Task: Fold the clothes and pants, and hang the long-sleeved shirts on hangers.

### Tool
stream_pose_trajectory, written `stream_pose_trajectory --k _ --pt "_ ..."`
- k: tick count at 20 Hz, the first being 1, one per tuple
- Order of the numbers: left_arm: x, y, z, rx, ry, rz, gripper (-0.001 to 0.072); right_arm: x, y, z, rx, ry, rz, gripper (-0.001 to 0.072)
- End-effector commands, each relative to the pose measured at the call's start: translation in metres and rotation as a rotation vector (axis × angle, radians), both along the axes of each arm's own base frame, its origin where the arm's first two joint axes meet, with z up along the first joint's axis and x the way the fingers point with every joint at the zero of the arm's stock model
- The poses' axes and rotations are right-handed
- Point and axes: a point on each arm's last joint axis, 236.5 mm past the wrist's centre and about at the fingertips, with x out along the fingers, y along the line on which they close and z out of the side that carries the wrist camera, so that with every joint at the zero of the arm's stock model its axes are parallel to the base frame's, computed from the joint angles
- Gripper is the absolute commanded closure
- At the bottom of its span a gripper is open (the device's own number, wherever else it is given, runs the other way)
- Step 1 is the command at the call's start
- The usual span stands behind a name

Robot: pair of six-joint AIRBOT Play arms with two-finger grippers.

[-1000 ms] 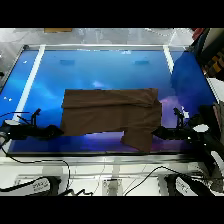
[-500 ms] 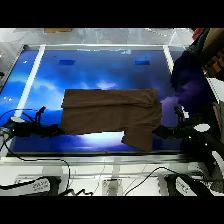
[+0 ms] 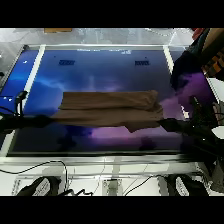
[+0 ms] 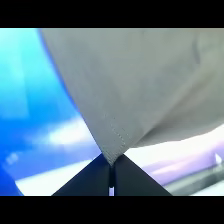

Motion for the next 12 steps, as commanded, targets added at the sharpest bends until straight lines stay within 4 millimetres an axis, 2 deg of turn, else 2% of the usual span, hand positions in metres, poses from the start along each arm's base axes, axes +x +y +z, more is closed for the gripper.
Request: stream_pose_trajectory --k 1,2,4,5,9,12 --pt "0.041 0.012 0.059 -0.005 -0.264 0.162 0.0691 0.028 -0.004 0.034 0.091 -0.112 -0.133 0.0701" --pt "0.055 0.014 0.067 -0.029 -0.312 0.211 0.0691 0.046 -0.013 0.042 0.108 -0.160 -0.213 0.0701" --pt "0.076 0.014 0.060 -0.037 -0.333 0.252 0.0691 0.076 -0.027 0.041 0.099 -0.211 -0.331 0.0702" --pt "0.084 0.011 0.049 -0.032 -0.323 0.255 0.0692 0.089 -0.029 0.033 0.079 -0.216 -0.366 0.0702" --pt "0.122 -0.004 -0.009 -0.034 -0.257 0.325 0.0691 0.134 -0.028 -0.026 -0.002 -0.165 -0.479 0.0702" --pt "0.144 -0.004 -0.043 -0.059 -0.229 0.438 0.0691 0.172 -0.023 -0.045 -0.014 -0.129 -0.504 0.0702"
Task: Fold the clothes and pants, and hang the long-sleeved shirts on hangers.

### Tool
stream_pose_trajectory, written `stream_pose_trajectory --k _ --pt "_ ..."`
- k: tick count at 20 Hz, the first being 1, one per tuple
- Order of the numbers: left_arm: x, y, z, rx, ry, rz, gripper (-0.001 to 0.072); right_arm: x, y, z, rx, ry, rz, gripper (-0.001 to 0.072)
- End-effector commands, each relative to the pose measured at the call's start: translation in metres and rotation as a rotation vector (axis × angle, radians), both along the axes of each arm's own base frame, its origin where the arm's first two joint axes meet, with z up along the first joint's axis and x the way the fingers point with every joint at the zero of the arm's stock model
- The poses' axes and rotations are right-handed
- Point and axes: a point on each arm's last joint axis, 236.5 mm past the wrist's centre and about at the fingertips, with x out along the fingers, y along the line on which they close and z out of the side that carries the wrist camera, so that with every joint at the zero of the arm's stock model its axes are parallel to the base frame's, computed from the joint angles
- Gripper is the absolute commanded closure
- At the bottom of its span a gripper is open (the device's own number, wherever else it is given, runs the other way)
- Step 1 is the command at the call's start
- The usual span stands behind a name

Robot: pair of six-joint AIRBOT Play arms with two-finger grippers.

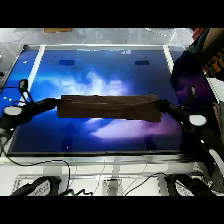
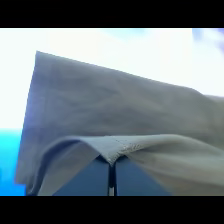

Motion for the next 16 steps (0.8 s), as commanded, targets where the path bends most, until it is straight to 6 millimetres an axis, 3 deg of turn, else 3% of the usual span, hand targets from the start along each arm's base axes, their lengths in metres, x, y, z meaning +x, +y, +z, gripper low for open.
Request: stream_pose_trajectory --k 1,5,10,11,12,13,14,16 --pt "0.030 0.010 -0.035 -0.033 0.005 0.170 0.0691 0.051 -0.004 -0.021 -0.030 0.007 -0.083 0.0702" --pt "0.044 0.022 -0.041 -0.056 -0.003 0.248 0.0691 0.095 -0.003 -0.031 -0.033 0.013 -0.082 0.0701" --pt "0.055 0.035 -0.031 -0.027 -0.045 0.288 0.0685 0.108 -0.001 -0.052 -0.040 0.044 -0.077 0.0698" --pt "0.055 0.035 -0.032 -0.024 -0.044 0.284 0.0513 0.108 -0.001 -0.052 -0.046 0.044 -0.075 0.0634" --pt "0.055 0.035 -0.032 -0.016 -0.044 0.278 0.0147 0.108 -0.001 -0.052 -0.048 0.043 -0.074 0.0424" --pt "0.054 0.034 -0.032 -0.013 -0.044 0.274 0.0003 0.107 -0.001 -0.052 -0.047 0.043 -0.073 0.0172" --pt "0.054 0.033 -0.030 -0.002 -0.049 0.258 -0.0001 0.107 0.000 -0.052 -0.045 0.046 -0.069 0.0073" --pt "0.053 0.036 -0.019 0.037 -0.077 0.236 0.0001 0.103 0.006 -0.055 -0.034 0.064 -0.040 0.0074"
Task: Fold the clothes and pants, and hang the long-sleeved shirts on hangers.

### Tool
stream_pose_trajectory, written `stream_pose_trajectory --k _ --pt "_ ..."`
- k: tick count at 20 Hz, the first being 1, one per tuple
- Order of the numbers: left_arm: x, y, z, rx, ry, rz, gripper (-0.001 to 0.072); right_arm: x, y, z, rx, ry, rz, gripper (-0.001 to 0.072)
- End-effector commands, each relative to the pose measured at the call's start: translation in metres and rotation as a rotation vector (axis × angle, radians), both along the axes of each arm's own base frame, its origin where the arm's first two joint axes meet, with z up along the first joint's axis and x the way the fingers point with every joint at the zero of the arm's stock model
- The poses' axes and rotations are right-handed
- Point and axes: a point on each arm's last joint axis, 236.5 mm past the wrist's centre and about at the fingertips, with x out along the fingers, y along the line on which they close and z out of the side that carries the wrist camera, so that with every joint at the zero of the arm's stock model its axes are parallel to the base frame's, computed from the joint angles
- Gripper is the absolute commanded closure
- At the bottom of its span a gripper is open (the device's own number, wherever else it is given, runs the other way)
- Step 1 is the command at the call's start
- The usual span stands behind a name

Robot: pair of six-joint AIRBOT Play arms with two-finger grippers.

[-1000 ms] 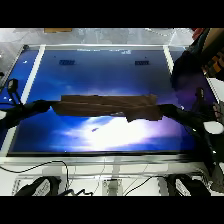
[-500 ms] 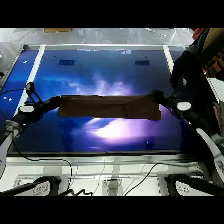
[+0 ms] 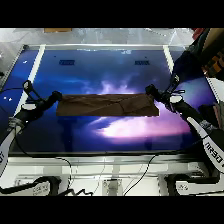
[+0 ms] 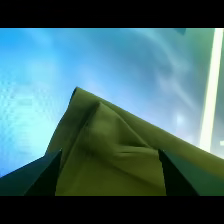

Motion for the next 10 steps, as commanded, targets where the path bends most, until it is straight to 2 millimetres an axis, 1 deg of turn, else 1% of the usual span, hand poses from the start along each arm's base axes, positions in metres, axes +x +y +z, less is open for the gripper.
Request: stream_pose_trajectory --k 1,2,3,4,5,7,9,10 --pt "-0.001 0.007 0.017 0.086 -0.034 -0.035 0.0005 -0.004 0.009 -0.005 0.004 0.025 0.045 0.0075" --pt "-0.002 0.012 0.025 0.107 -0.047 -0.037 0.0046 -0.007 0.012 -0.007 0.008 0.035 0.061 0.0076" --pt "-0.005 0.016 0.029 0.107 -0.048 -0.044 0.0152 -0.008 0.014 -0.008 0.012 0.041 0.070 0.0090" --pt "-0.010 0.019 0.026 0.103 -0.029 -0.062 0.0167 -0.010 0.016 -0.009 0.011 0.046 0.080 0.0090" --pt "-0.017 0.022 0.019 0.080 0.005 -0.084 0.0167 -0.011 0.018 -0.009 0.014 0.051 0.088 0.0090" --pt "-0.037 0.027 -0.002 0.010 0.110 -0.132 0.0167 -0.014 0.022 -0.010 0.024 0.063 0.107 0.0093" --pt "-0.059 0.029 -0.024 -0.024 0.233 -0.221 0.0164 -0.018 0.028 -0.012 0.036 0.080 0.131 0.0093" --pt "-0.067 0.030 -0.033 -0.070 0.293 -0.229 0.0162 -0.020 0.031 -0.013 0.041 0.086 0.140 0.0093"
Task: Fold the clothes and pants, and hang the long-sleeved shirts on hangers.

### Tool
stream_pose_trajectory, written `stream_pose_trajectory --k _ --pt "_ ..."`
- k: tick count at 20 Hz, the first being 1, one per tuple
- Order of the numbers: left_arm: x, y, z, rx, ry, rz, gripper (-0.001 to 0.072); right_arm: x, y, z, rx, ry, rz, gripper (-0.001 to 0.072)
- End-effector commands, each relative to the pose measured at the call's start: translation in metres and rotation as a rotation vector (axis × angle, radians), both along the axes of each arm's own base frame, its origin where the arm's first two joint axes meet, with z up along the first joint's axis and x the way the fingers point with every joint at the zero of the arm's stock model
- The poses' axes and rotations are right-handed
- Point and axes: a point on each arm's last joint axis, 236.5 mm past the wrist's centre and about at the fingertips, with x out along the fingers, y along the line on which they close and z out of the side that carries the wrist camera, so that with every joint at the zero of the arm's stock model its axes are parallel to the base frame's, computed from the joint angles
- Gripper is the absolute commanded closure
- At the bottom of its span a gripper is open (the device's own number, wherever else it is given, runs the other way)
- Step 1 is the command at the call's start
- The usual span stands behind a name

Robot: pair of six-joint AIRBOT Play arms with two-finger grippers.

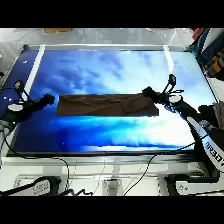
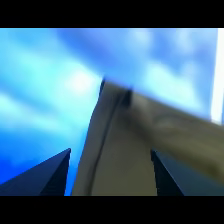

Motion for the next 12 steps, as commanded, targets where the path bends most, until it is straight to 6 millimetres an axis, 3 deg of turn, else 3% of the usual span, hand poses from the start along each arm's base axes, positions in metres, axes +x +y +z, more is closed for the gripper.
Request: stream_pose_trajectory --k 1,4,7,12 --pt "-0.038 -0.002 -0.036 -0.132 0.240 -0.091 0.0146 -0.008 0.011 -0.004 0.022 0.032 0.046 0.0094" --pt "-0.032 -0.007 -0.053 -0.228 0.328 -0.119 -0.0008 -0.013 0.018 -0.005 0.035 0.050 0.073 0.0094" --pt "-0.019 -0.015 -0.063 -0.217 0.336 -0.162 -0.0008 -0.016 0.022 -0.001 0.044 0.052 0.089 0.0094" --pt "-0.022 -0.054 -0.091 -0.212 0.392 -0.273 -0.0005 -0.016 0.030 0.012 0.056 0.038 0.128 0.0094"
